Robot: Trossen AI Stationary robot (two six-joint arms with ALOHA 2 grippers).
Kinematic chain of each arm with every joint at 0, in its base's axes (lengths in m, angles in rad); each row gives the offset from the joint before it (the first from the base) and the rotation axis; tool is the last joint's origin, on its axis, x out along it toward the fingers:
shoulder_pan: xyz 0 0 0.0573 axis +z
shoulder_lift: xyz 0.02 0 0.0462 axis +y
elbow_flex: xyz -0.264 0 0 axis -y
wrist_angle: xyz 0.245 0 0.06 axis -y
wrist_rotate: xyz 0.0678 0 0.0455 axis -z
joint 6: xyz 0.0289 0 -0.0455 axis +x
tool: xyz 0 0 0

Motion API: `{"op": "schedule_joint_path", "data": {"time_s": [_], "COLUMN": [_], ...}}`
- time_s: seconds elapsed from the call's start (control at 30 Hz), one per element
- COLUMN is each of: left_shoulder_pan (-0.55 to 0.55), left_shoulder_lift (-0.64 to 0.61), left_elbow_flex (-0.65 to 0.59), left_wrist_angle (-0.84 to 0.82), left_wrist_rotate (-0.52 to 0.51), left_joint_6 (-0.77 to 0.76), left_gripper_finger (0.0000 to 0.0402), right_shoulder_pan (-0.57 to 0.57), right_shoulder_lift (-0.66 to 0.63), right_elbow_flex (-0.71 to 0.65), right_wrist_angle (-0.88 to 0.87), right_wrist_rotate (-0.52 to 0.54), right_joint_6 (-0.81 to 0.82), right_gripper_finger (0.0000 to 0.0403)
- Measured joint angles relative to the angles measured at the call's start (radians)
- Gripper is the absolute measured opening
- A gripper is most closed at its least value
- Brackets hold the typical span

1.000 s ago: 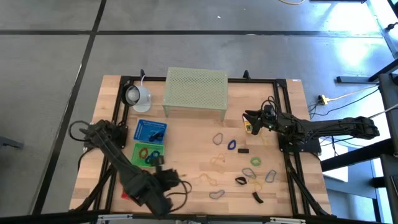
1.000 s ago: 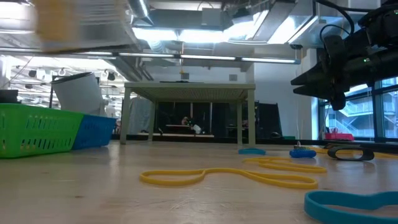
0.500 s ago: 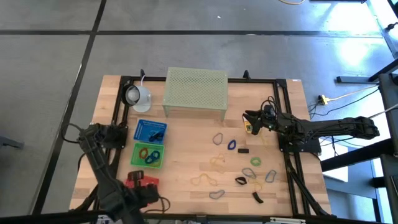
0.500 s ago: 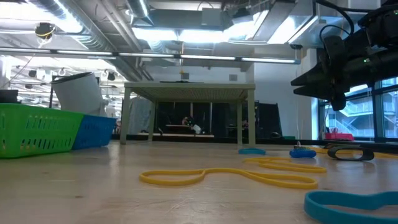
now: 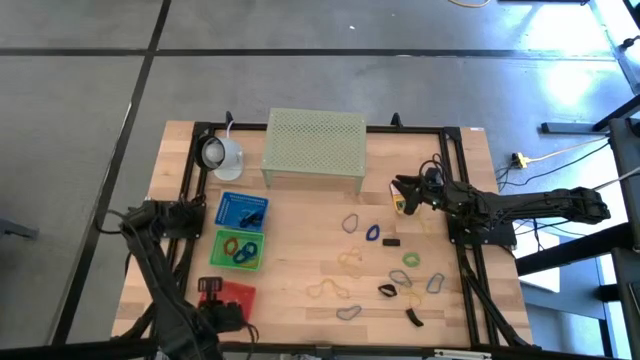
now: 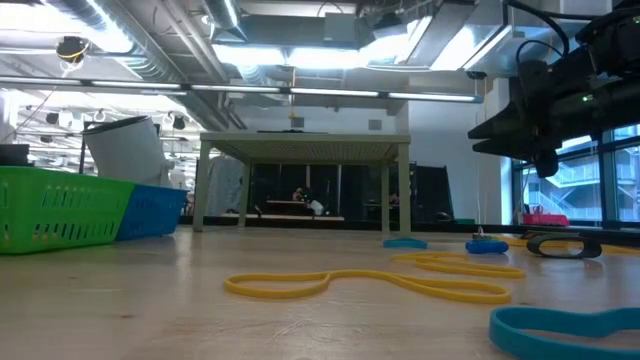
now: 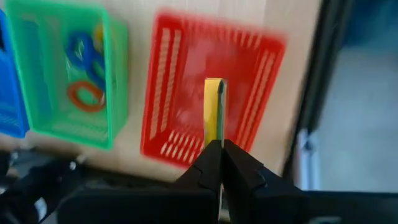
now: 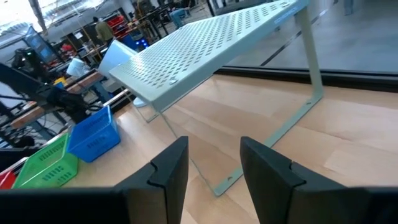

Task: Pick & Place Office Desk Supplies
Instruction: Put the yellow crayon box into the red bin, then put the blue rubber band into the blue bin

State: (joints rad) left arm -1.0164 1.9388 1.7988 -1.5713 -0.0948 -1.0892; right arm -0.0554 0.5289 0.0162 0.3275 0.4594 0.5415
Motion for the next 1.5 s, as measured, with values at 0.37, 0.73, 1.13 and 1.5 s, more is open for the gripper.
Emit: {"op": "schedule_joint_path", "data": {"time_s": [0.37, 0.73, 1.13, 1.5], "left_shoulder_pan": [0.037, 0.106, 0.115, 0.115], "left_shoulder_lift": [0.000, 0.000, 0.000, 0.000], "left_elbow_flex": [-0.123, -0.142, -0.142, -0.142], "left_wrist_angle": [0.001, 0.000, 0.008, 0.054], "left_wrist_rotate": [0.061, 0.028, 0.037, 0.037], "left_joint_6": [0.027, -0.198, -0.287, -0.340], "left_gripper_finger": [0.0003, 0.0018, 0.0094, 0.0130], "right_shoulder_pan": [0.000, 0.000, 0.000, 0.000], "right_shoulder_lift": [0.000, 0.000, 0.000, 0.000], "right_elbow_flex": [0.000, 0.000, 0.000, 0.000], "right_wrist_angle": [0.000, -0.010, -0.106, -0.113], "right_wrist_rotate": [0.005, 0.095, 0.099, 0.099], "right_joint_6": [0.000, 0.059, 0.140, 0.132], "right_gripper_finger": [0.0146, 0.0146, 0.0146, 0.0146]}}
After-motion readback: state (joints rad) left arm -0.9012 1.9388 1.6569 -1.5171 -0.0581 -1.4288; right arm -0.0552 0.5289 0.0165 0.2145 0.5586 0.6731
